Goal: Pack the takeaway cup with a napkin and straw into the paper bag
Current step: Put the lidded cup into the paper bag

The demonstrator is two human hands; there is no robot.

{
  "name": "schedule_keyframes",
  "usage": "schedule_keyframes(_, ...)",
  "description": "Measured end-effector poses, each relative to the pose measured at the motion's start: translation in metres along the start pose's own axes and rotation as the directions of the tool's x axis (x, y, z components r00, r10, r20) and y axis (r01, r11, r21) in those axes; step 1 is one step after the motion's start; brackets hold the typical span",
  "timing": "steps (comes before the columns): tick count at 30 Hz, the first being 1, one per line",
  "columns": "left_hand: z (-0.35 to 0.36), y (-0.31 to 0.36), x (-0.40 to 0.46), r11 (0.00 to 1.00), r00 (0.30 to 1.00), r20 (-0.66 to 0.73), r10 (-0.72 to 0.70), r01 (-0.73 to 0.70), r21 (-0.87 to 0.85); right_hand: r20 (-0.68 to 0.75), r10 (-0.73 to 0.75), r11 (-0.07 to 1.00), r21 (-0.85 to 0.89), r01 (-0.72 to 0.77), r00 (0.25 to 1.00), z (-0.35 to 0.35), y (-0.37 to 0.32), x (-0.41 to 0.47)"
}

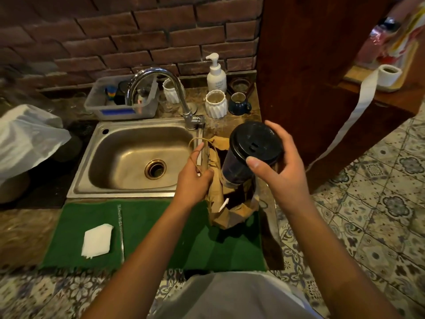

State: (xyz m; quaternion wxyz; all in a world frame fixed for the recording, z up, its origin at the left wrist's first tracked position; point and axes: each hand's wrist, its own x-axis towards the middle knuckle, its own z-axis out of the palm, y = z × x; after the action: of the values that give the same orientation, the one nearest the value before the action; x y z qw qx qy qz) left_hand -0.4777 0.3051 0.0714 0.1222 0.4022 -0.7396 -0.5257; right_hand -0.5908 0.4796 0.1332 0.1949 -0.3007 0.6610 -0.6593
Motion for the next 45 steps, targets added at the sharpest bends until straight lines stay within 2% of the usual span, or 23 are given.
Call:
schedule_keyframes(7, -0.015, -0.021, 0.001, 0.984, 0.996, 0.05, -0.073, 0.08, -0.159, 0.166, 0.1, 0.975, -0.214, -0.063, 0.981, 0.002, 0.02, 0.005)
schedule_keyframes(11, -0.02, -0.024, 0.0, 0.983, 0.996, 0.057, -0.066, 0.075, -0.168, 0.289, 0.086, 0.912, -0.408, 0.041, 0.954, 0.009, 0.029, 0.017)
schedule_keyframes(14, -0.025, -0.026, 0.003, 0.987, 0.997, 0.036, -0.066, 0.071, -0.147, 0.34, 0.03, 0.762, -0.616, 0.198, 0.94, 0.015, 0.036, 0.029)
schedule_keyframes(19, -0.03, -0.025, 0.004, 0.99, 0.998, 0.036, -0.055, 0.059, -0.124, 0.363, 0.066, 0.511, -0.812, 0.281, 0.93, 0.023, 0.056, 0.041)
schedule_keyframes(22, -0.028, -0.024, 0.001, 0.995, 0.999, 0.012, -0.038, 0.039, -0.094, 0.395, 0.13, 0.418, -0.854, 0.311, 0.91, 0.03, 0.058, 0.046)
schedule_keyframes(30, -0.02, -0.02, -0.004, 1.0, 1.0, 0.006, -0.017, 0.017, -0.012, 0.323, 0.271, 0.158, -0.944, 0.29, 0.907, 0.041, 0.052, 0.052)
schedule_keyframes(33, -0.016, -0.019, -0.004, 1.0, 1.0, 0.012, -0.028, 0.028, 0.006, 0.314, 0.299, 0.131, -0.949, 0.287, 0.901, 0.047, 0.053, 0.057)
schedule_keyframes(39, -0.018, -0.023, -0.002, 0.999, 0.999, 0.005, -0.04, 0.04, 0.034, 0.217, 0.298, 0.152, -0.972, 0.178, 0.93, 0.061, 0.062, 0.061)
schedule_keyframes(45, -0.023, -0.025, -0.002, 0.999, 0.999, -0.02, -0.045, 0.045, 0.011, 0.202, 0.314, 0.105, -0.978, 0.178, 0.927, 0.074, 0.064, 0.064)
